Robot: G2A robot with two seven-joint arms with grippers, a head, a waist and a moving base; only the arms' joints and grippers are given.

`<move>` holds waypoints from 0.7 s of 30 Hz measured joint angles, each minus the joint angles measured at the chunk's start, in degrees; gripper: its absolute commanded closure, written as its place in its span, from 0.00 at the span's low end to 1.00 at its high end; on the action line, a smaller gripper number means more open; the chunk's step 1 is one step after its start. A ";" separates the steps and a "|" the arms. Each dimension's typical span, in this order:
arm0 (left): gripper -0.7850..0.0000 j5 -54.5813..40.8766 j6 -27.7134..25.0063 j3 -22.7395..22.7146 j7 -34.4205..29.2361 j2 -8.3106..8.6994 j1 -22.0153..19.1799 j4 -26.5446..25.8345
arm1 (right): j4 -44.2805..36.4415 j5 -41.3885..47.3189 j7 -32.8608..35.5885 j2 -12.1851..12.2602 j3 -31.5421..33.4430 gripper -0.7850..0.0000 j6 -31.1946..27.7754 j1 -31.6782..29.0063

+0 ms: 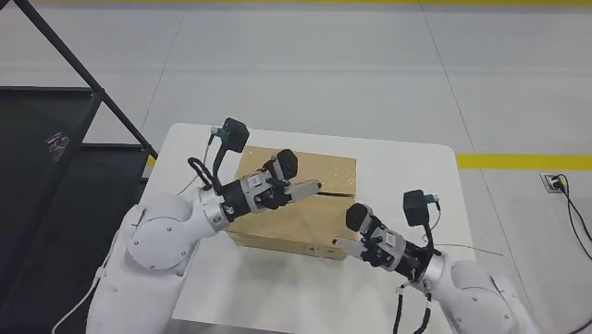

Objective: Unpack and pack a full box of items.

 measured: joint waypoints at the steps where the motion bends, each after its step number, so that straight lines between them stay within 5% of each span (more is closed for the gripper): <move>1: 0.00 0.40 0.02 -1.93 0.41 0.30 2.27 -1.31 | -0.42 -0.90 1.09 0.05 -0.54 0.00 -0.07 0.12; 5: 0.00 -1.49 -0.66 -9.38 1.38 1.30 11.71 -5.02 | -2.72 -4.72 3.36 0.06 -3.16 0.00 2.05 0.68; 11: 0.00 -5.85 -0.94 -12.29 1.27 1.84 18.48 -4.09 | -2.74 -8.50 3.72 -0.26 -6.93 0.00 5.95 2.51; 16: 0.00 -8.84 -0.54 -10.33 -0.09 1.97 17.82 0.73 | -1.96 -11.90 2.71 -0.67 -9.75 0.00 10.49 4.16; 21: 0.00 -13.30 1.88 -6.78 -4.67 2.00 12.79 8.09 | -0.95 -12.09 1.85 -0.79 -10.43 0.00 11.75 4.48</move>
